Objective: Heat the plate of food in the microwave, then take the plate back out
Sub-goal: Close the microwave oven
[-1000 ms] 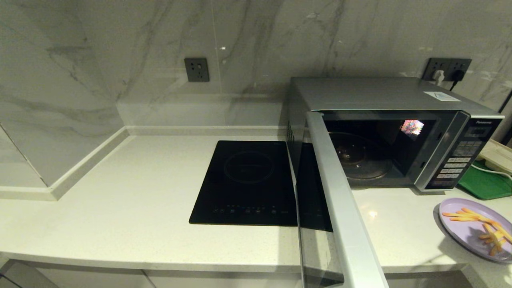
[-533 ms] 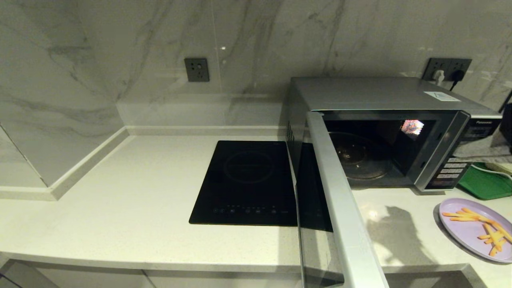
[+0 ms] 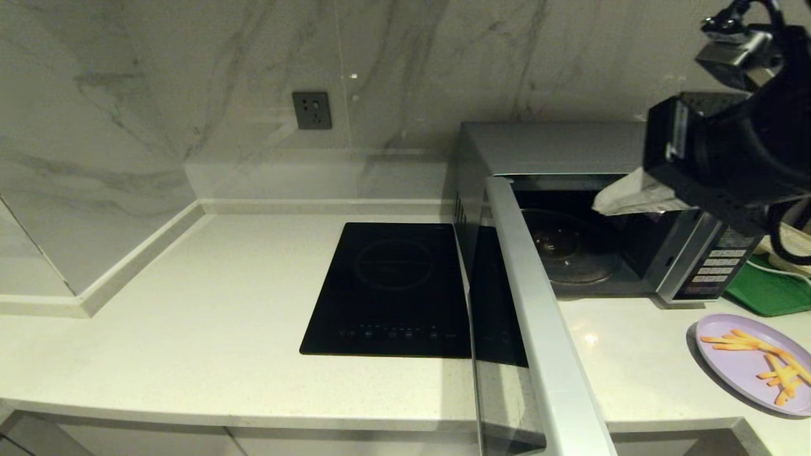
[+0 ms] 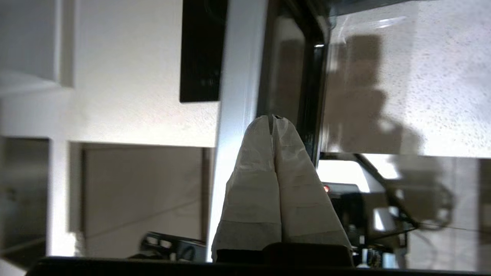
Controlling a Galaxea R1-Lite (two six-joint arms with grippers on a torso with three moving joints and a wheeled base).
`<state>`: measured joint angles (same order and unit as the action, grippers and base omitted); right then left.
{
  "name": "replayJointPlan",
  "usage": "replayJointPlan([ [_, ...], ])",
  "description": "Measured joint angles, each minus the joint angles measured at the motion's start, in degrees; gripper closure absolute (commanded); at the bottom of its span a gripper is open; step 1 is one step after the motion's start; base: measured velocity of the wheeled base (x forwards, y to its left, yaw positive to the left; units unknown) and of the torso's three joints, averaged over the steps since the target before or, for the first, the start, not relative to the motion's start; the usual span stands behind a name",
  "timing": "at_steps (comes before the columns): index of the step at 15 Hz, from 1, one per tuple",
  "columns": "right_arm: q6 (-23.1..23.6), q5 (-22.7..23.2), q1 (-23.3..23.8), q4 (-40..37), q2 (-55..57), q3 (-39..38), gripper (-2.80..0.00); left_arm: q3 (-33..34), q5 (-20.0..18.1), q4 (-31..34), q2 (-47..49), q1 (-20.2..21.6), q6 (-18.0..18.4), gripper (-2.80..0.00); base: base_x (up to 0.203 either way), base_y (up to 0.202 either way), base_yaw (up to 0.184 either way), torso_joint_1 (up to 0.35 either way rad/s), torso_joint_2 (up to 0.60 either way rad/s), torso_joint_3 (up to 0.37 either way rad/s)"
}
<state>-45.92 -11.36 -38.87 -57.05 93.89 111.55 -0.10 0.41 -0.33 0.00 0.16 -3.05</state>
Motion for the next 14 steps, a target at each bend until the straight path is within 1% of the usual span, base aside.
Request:
replayJointPlan([
  [1,0.7,-1.5,-2.5,-0.1,1.5,0.8,0.00,0.0,0.0,0.0,0.0,0.0,0.0,0.00,0.000,0.000,0.000,0.000,0.00,0.000],
  [2,1.6,-1.9,-4.5,0.2,2.6,1.2,0.00,0.0,0.0,0.0,0.0,0.0,0.0,0.00,0.000,0.000,0.000,0.000,0.00,0.000],
  [8,2.1,-2.2,-12.6,1.5,6.9,1.8,0.00,0.0,0.0,0.0,0.0,0.0,0.0,0.00,0.000,0.000,0.000,0.000,0.00,0.000],
  [10,2.1,-2.3,-13.6,1.4,8.1,1.8,0.00,0.0,0.0,0.0,0.0,0.0,0.0,0.00,0.000,0.000,0.000,0.000,0.00,0.000],
  [14,1.5,-3.2,-14.0,0.4,9.4,0.9,0.00,0.0,0.0,0.0,0.0,0.0,0.0,0.00,0.000,0.000,0.000,0.000,0.00,0.000],
])
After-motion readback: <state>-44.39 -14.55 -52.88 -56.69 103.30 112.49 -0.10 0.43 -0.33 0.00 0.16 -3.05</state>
